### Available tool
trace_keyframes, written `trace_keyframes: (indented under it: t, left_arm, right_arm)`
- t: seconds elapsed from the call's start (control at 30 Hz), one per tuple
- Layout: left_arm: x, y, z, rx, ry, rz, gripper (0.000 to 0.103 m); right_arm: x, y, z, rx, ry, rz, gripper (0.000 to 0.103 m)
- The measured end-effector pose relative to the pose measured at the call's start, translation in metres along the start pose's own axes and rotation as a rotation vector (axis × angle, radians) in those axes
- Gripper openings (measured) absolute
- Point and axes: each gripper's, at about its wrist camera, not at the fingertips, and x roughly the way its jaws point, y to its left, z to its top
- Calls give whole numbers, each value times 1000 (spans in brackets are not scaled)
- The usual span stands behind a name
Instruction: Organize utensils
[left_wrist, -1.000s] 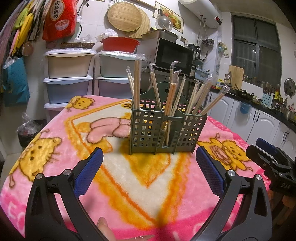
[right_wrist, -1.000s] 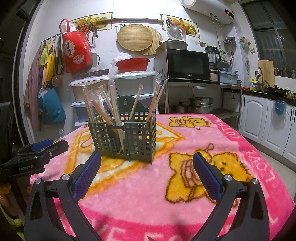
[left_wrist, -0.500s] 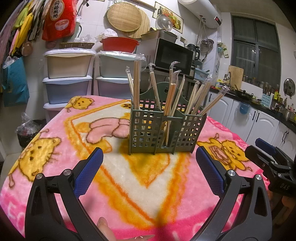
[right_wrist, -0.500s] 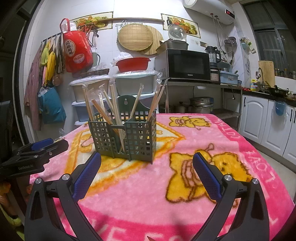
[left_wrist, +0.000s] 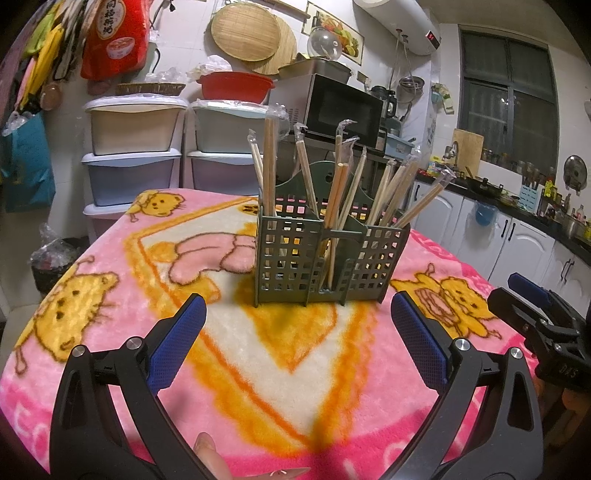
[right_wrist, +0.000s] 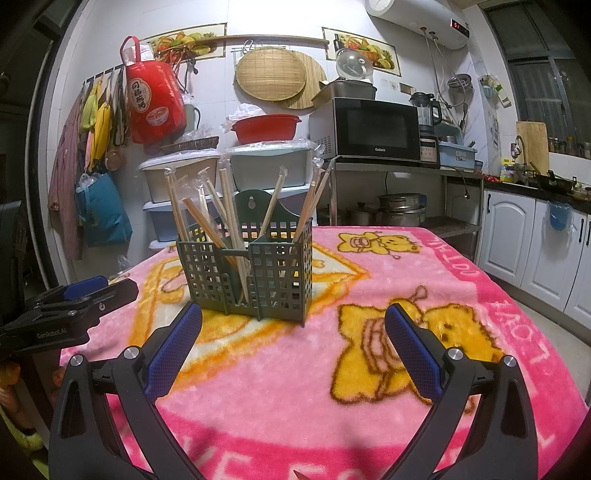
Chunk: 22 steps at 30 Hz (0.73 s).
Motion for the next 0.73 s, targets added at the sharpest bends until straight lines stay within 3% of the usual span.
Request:
trace_keyframes:
  t: [0.1, 0.23, 0.47, 0.53, 0.67, 0.73]
  left_arm:
    - [3, -1, 0, -4, 16, 6, 92]
    - [7, -2, 0, -5, 39, 68, 92]
    - [8, 14, 7, -52, 84, 88, 92]
    - [14, 31, 18, -66, 135, 129, 92]
    - [46, 85, 41, -75, 235, 271, 92]
    - [74, 115, 50, -94, 271, 348, 92]
  right_arm:
    - [1, -1, -1, 4, 3, -2, 96]
    - [3, -4, -1, 7, 10, -17, 96]
    - [6, -24, 3, 37, 34, -58, 96]
    - [15, -40, 11, 49, 83, -113, 96]
    - [68, -96, 25, 44, 311, -302, 96]
    - [104, -135, 24, 76, 447, -304, 96]
